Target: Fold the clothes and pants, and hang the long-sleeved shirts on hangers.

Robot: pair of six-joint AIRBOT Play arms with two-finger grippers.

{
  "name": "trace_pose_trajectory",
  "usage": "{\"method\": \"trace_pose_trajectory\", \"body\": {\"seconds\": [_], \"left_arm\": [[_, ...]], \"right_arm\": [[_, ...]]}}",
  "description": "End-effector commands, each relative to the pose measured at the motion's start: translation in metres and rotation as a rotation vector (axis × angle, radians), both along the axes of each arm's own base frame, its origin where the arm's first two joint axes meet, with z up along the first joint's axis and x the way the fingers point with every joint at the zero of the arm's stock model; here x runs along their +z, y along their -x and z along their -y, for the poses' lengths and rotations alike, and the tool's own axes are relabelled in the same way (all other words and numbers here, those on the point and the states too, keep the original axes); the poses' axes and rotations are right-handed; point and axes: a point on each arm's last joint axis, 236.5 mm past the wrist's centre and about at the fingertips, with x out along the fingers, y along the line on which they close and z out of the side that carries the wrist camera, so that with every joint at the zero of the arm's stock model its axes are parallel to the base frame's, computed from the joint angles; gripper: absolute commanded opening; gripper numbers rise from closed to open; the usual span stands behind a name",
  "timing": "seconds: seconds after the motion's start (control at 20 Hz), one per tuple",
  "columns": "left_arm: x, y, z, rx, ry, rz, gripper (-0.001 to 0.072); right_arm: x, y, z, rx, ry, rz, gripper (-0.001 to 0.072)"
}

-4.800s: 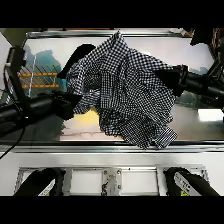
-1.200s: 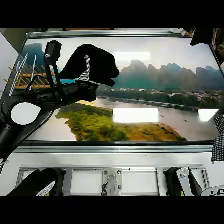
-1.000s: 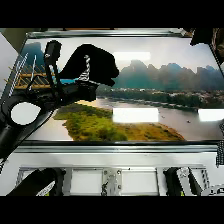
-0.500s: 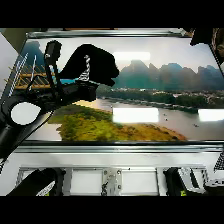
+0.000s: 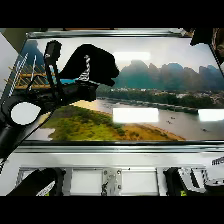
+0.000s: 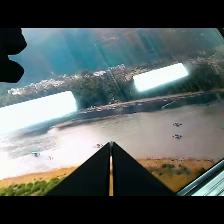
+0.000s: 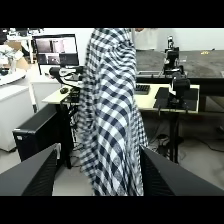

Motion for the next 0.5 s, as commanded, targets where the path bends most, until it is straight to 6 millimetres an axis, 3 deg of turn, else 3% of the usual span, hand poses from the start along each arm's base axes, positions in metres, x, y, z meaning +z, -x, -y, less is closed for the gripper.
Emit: {"method": "trace_pose_trajectory", "body": {"seconds": [0.0, 0.15, 0.25, 0.35, 0.45], "left_arm": [[0.000, 0.000, 0.000, 0.000, -0.001, 0.000, 0.0011], [0.000, 0.000, 0.000, 0.000, -0.001, 0.000, 0.0011], [0.000, 0.000, 0.000, 0.000, -0.002, 0.000, 0.0011], [-0.002, -0.001, -0.001, 0.002, -0.008, 0.001, 0.0011], [-0.011, 0.000, -0.001, 0.002, -0.015, -0.016, 0.0011]], "right_arm": [[0.013, -0.002, -0.013, 0.026, 0.029, 0.040, 0.0538], [0.055, -0.005, -0.043, 0.108, 0.144, 0.204, 0.0538], [0.073, -0.012, -0.061, 0.197, 0.167, 0.330, 0.0537], [0.072, -0.039, -0.073, 0.323, 0.131, 0.369, 0.0536], [0.057, -0.092, -0.096, 0.506, 0.116, 0.231, 0.0537]]}}
